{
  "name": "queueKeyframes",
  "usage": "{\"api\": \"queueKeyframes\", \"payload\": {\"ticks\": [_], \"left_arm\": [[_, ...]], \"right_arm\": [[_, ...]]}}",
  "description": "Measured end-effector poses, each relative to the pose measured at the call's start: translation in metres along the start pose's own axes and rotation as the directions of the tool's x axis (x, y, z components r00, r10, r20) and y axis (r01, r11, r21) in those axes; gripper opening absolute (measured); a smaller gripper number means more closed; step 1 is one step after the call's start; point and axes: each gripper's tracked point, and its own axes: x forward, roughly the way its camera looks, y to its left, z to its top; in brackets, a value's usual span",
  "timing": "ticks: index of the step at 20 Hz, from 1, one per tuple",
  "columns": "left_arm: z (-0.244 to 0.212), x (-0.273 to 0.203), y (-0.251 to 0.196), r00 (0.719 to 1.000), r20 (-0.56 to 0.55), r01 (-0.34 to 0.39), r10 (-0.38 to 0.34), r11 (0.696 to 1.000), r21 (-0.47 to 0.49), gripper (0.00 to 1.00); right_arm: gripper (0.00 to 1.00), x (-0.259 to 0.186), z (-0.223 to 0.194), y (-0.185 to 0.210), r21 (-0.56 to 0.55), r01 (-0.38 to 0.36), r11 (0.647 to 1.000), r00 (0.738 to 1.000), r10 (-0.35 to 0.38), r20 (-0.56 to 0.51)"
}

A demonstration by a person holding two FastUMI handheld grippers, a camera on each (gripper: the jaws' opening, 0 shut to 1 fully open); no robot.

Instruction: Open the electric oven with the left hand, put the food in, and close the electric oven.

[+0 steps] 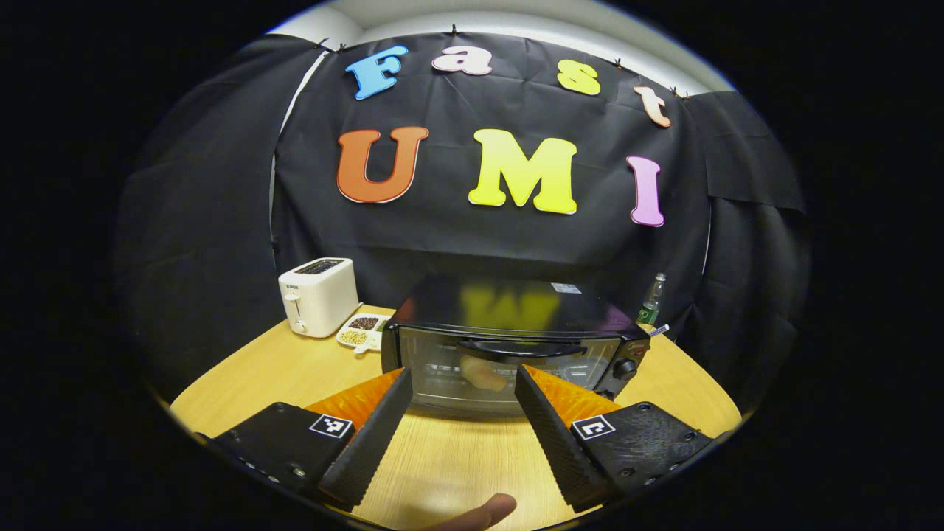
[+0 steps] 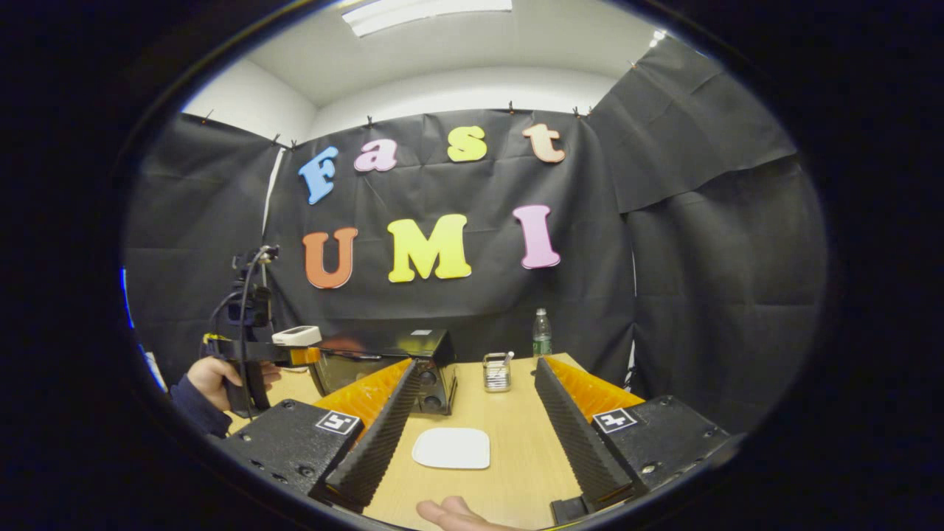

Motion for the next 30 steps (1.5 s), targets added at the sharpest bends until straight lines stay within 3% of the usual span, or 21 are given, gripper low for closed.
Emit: {"api": "queueKeyframes", "payload": {"ticks": [14, 21, 30], "left_arm": [[0.066, -0.151, -0.022, 0.973, 0.224, 0.023, -0.056, 0.989, 0.147, 0.92], [0.054, -0.198, -0.031, 0.964, 0.250, 0.060, -0.095, 0.988, 0.141, 0.94], [0.023, -0.229, -0.029, 0.969, 0.238, 0.021, -0.061, 0.985, 0.169, 0.94]], "right_arm": [[0.96, -0.026, 0.024, -0.001, 0.006, 0.030, 1.000, 0.999, -0.030, 0.040], [0.96, -0.029, 0.023, -0.002, -0.002, 0.035, 0.999, 0.999, -0.035, 0.032], [0.96, -0.039, 0.024, 0.000, 0.002, 0.026, 1.000, 0.999, -0.026, 0.041]]}}
